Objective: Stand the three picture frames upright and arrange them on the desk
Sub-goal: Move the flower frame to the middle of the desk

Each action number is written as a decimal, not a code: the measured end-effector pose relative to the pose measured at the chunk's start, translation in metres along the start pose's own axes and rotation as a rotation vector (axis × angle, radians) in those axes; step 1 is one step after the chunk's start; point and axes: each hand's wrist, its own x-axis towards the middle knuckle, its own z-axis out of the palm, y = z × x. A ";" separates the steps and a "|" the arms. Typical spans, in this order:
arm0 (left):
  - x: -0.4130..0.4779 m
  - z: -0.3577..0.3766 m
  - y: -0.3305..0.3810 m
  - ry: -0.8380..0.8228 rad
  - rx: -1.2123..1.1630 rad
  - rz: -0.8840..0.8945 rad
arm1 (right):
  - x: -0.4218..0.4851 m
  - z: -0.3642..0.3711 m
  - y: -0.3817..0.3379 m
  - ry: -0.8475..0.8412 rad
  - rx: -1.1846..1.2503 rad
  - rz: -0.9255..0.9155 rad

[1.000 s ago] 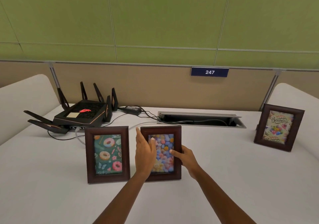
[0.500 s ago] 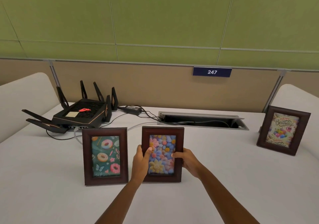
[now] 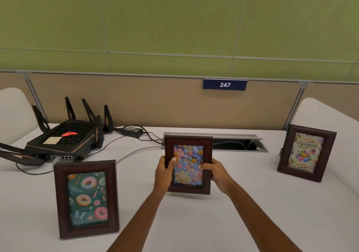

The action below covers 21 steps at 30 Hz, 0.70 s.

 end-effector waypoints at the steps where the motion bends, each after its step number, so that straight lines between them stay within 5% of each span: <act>1: 0.005 0.005 0.000 -0.017 0.002 -0.002 | 0.005 -0.006 -0.002 0.013 0.001 0.001; 21: 0.080 0.027 -0.025 0.040 0.222 0.026 | 0.090 -0.030 -0.002 0.098 0.025 0.047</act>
